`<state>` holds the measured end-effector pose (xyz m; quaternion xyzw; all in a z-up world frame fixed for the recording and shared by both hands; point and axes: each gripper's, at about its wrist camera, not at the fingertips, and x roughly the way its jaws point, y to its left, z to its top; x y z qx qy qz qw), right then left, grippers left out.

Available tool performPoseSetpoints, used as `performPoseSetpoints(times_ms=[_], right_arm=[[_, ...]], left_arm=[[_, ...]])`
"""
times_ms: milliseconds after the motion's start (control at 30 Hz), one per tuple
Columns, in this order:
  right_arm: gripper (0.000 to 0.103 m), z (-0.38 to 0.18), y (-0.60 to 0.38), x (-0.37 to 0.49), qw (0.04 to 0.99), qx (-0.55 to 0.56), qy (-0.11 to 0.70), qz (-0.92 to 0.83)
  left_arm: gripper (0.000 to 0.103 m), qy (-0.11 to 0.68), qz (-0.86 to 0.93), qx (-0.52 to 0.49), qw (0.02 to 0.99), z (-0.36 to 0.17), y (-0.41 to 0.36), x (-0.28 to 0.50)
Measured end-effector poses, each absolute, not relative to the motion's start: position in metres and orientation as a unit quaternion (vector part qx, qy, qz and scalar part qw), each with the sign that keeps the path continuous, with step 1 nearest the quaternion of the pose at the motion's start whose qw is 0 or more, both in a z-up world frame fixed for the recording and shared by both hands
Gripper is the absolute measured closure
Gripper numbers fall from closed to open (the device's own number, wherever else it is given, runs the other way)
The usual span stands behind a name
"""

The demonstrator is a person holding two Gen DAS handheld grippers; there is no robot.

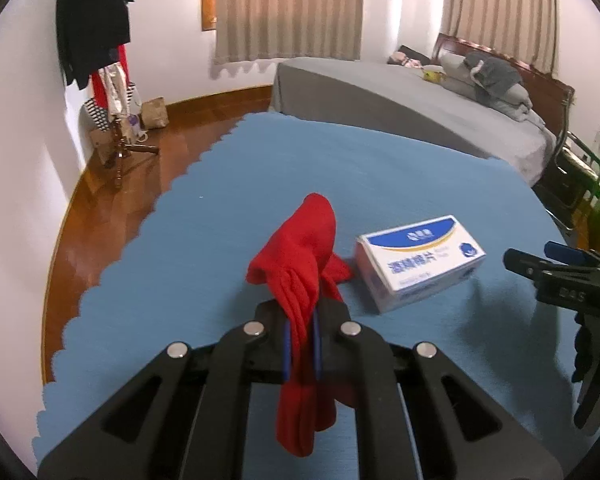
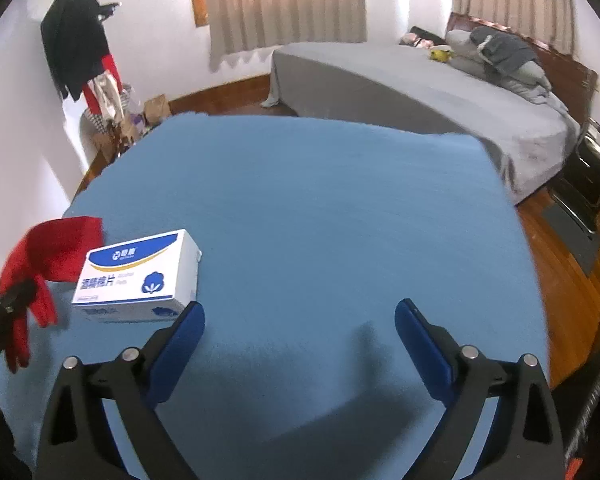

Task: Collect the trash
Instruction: 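Hold the red glove in the left tool while the right tool reaches toward the white wipes box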

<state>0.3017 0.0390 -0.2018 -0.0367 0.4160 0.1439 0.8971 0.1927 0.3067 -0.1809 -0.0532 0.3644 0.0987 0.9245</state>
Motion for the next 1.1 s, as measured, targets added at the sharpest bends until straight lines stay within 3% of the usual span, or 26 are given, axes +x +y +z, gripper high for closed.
performPoseSetpoints(times_ms=[1000,1100], right_arm=[[0.012,-0.201,0.114,0.281,0.850,-0.076,0.413,0.319],[0.020,-0.207,0.122,0.284,0.842,-0.078,0.420,0.329]], left_arm=[[0.096,0.365,0.153,-0.079,0.915,-0.190,0.342,0.171],[0.096,0.366,0.152,-0.077,0.915,-0.190,0.341,0.170]])
